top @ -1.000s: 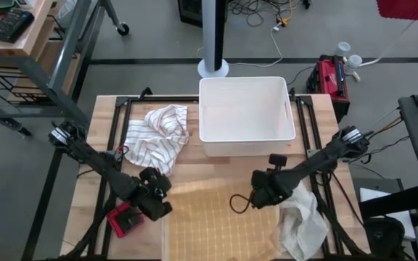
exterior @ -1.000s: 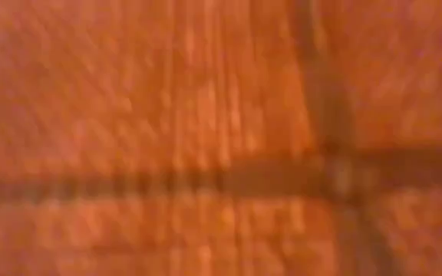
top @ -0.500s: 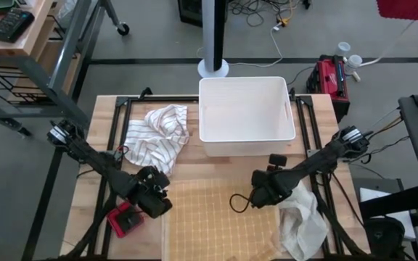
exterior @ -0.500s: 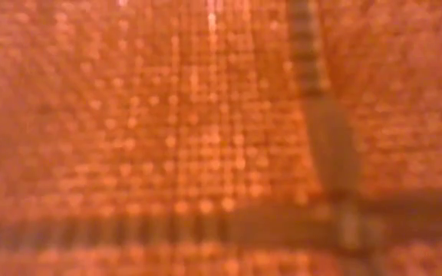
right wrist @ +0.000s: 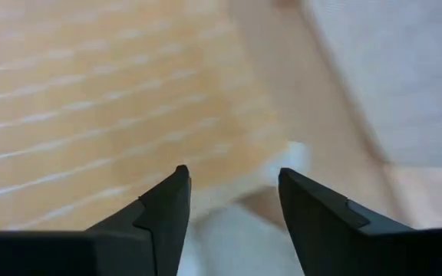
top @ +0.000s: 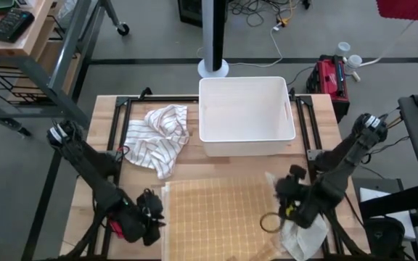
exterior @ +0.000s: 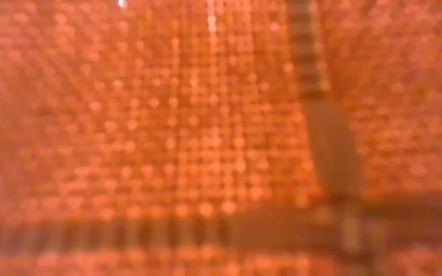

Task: Fold towel
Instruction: Fold the yellow towel

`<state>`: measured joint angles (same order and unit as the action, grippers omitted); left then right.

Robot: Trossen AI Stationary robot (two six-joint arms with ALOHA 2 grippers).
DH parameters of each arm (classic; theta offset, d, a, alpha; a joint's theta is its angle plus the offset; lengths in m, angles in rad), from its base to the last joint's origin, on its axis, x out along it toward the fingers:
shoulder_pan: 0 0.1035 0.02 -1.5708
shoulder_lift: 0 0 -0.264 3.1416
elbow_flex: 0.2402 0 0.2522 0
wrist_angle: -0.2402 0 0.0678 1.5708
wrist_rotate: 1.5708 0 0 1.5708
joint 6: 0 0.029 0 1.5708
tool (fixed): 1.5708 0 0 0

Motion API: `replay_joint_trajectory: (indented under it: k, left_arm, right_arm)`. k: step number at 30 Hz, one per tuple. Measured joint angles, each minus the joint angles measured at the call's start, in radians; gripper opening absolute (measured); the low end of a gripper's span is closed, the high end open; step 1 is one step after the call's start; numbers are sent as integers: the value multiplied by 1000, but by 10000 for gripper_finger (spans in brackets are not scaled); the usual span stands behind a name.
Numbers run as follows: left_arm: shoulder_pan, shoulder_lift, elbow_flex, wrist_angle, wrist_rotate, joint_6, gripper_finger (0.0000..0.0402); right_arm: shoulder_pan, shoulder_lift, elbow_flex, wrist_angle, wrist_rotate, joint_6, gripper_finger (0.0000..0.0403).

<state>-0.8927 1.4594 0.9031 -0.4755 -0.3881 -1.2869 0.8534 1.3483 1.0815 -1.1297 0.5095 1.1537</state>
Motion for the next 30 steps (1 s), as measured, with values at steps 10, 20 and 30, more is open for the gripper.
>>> replay_joint_trajectory:
  k: [10,20,30]
  left_arm:
    - [63,214,0,30,-58,-31,84]
    - [140,286,1,-80,-37,-100,75]
    - [233,284,-25,-215,-38,-251,75]
  right_arm:
    - [54,85,-110,202,-41,38,157]
    - [49,127,-103,201,18,41,119]
    - [-49,127,-154,269,76,22,54]
